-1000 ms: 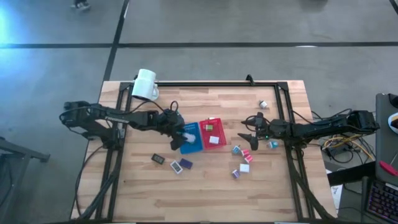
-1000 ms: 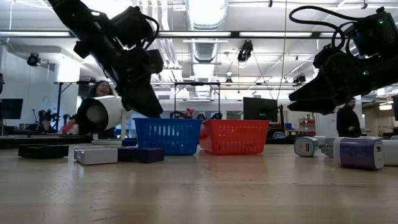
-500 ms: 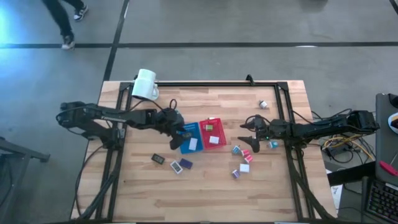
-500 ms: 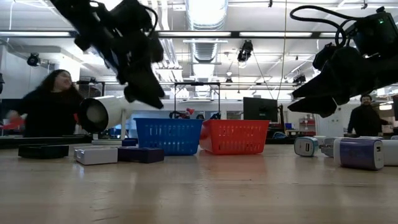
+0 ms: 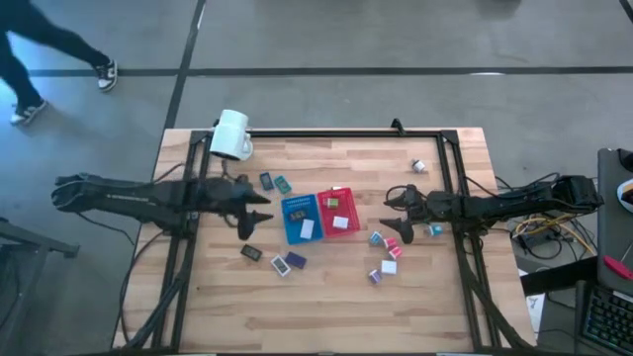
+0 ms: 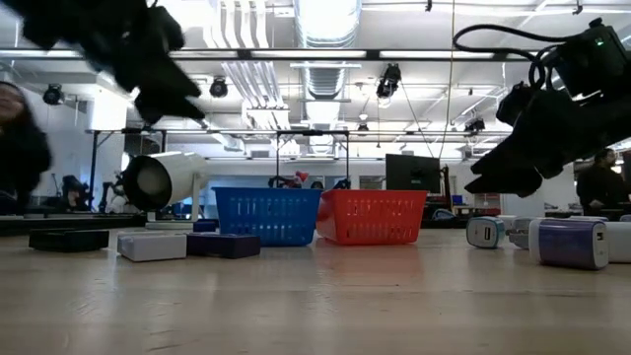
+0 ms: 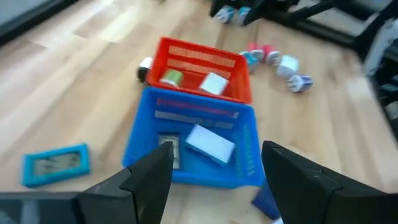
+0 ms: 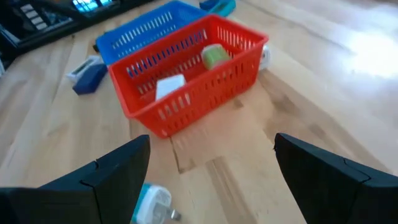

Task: Pick & Place Office items
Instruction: Put the bottom left blue charger adapter into the red bin

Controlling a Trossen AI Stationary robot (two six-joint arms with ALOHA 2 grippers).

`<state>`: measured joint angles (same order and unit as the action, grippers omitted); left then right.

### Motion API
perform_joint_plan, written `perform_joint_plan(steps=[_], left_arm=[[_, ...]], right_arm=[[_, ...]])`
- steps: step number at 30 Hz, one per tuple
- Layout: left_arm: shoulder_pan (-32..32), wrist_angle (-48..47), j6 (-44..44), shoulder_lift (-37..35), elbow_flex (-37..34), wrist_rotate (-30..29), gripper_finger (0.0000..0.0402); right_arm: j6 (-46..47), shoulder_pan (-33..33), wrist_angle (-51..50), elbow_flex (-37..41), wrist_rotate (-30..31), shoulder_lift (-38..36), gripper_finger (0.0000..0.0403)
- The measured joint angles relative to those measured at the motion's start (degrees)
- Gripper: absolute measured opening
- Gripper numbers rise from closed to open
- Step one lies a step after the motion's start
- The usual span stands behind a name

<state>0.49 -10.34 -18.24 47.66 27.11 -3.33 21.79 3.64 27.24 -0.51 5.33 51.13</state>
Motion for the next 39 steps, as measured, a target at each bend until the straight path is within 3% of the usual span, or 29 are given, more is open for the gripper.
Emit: perform_joint_plan(steps=[7, 15, 19, 25, 32, 39], left_arm=[[-3.0, 19.2, -6.8, -4.9, -17.1, -2.3, 0.025], [-3.0, 27.8, -7.5, -5.0, -24.9, -4.5, 0.025], [-3.1, 28.8, -7.3, -5.0, -25.7, -4.6, 0.025], [-3.1, 30.4, -6.2, -5.1, -25.7, -4.6, 0.025], [-3.1, 30.3, -6.0, -5.1, -25.8, -4.6, 0.025], [-3.1, 30.1, -6.0, -5.1, -26.8, -4.0, 0.025]], right_arm=[[0.3, 0.0, -0.9, 0.0, -4.2, 0.0, 0.0336], [0.3, 0.0, -3.5, -1.1, -5.9, -0.3, 0.0336], [-0.7, 0.0, -18.4, -7.3, -5.8, -1.1, 0.0336], [-6.3, 0.0, -46.8, -24.0, -0.8, -2.2, 0.0336], [-9.9, -1.5, -60.8, -40.9, -1.0, -4.2, 0.0336], [-0.3, -7.5, -73.1, -49.3, -4.1, -1.3, 0.0336]])
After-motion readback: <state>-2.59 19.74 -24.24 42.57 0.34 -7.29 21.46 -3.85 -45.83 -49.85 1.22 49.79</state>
